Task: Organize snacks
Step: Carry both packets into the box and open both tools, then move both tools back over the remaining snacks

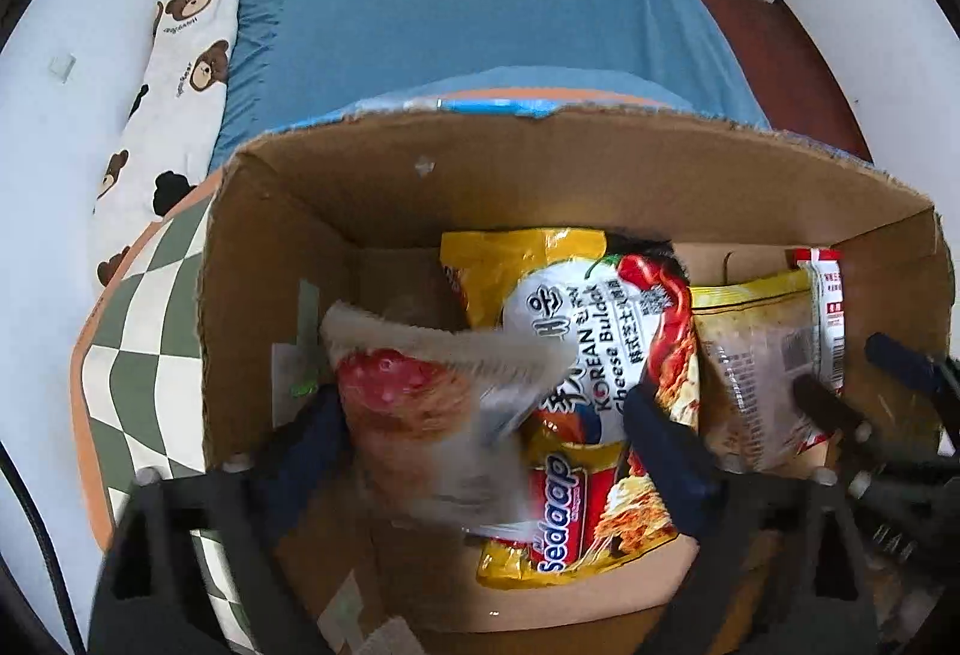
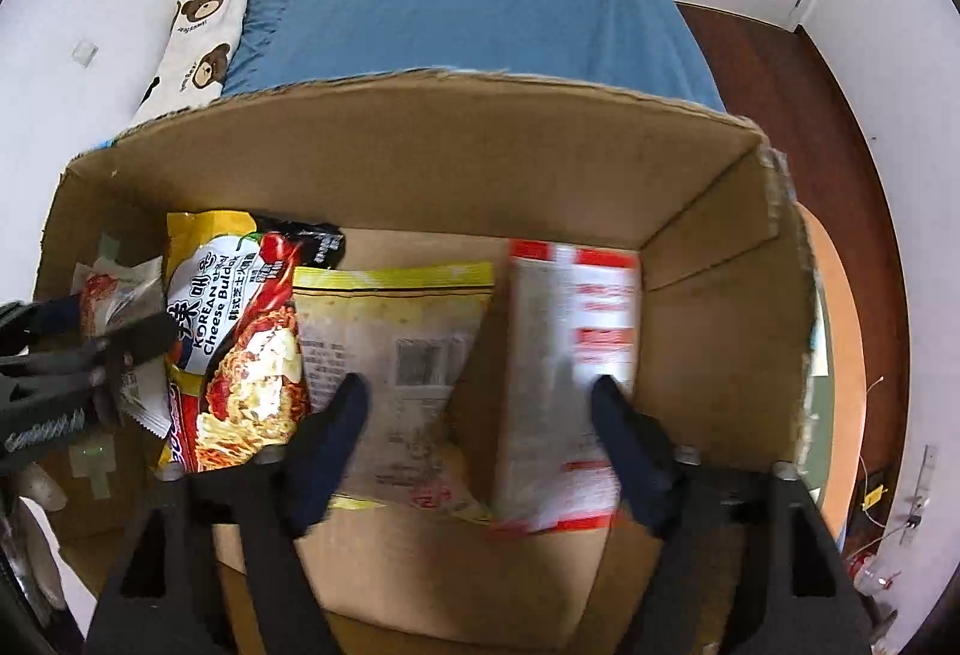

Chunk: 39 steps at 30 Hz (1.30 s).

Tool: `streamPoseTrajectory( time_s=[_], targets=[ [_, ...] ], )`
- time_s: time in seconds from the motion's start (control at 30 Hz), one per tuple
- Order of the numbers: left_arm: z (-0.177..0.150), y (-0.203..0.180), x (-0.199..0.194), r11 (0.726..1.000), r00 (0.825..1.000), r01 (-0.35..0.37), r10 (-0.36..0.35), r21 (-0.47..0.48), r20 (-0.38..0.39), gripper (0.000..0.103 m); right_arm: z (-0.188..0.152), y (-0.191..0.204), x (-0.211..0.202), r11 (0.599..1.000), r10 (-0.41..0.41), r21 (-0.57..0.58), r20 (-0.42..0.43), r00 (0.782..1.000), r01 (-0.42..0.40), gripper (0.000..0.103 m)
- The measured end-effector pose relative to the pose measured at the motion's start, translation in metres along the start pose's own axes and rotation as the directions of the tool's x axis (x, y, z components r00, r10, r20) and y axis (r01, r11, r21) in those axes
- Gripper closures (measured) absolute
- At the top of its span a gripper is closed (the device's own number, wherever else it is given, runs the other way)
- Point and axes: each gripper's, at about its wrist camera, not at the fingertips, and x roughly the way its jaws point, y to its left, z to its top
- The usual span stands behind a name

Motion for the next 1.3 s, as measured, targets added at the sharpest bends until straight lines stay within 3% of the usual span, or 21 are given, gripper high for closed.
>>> streamPoseTrajectory(
  time_s=[0.03, 0.33, 0.7, 0.93, 1.1, 1.3],
  targets=[
    [0.0, 0.0, 0.0, 1.0, 1.0, 0.001, -0.001, -0.003, -0.001, 0.008, 0.0, 0.003, 0.001, 1.0, -0.001, -0.002, -0.003, 1.0, 0.001, 0.013],
    [-0.011, 0.001, -0.012, 0.999, 0.999, 0.0, 0.001, -0.042, 0.035, 0.008, -0.016, 0.001, -0.011, 1.0, -0.018, 0.023, 0.017, 1.0, 0.018, 0.011],
    [-0.066, 0.003, -0.059, 0.995, 0.984, 0.014, 0.004, -0.097, 0.177, 0.008, -0.071, -0.006, -0.062, 0.998, -0.054, 0.026, 0.125, 0.991, 0.051, 0.011],
    [-0.108, 0.003, -0.104, 0.994, 0.955, 0.027, 0.007, -0.109, 0.298, 0.008, -0.103, 0.011, -0.104, 0.997, -0.075, -0.01, 0.221, 0.972, 0.079, 0.011],
    [-0.142, 0.0, -0.138, 0.995, 0.924, 0.014, 0.025, -0.101, 0.381, 0.008, -0.128, 0.023, -0.136, 0.997, -0.067, -0.013, 0.293, 0.954, 0.074, 0.011],
    [-0.183, -0.002, -0.171, 0.996, 0.889, -0.003, 0.043, -0.088, 0.456, 0.008, -0.164, 0.038, -0.186, 0.998, -0.055, -0.014, 0.387, 0.92, 0.066, 0.011]
  ],
)
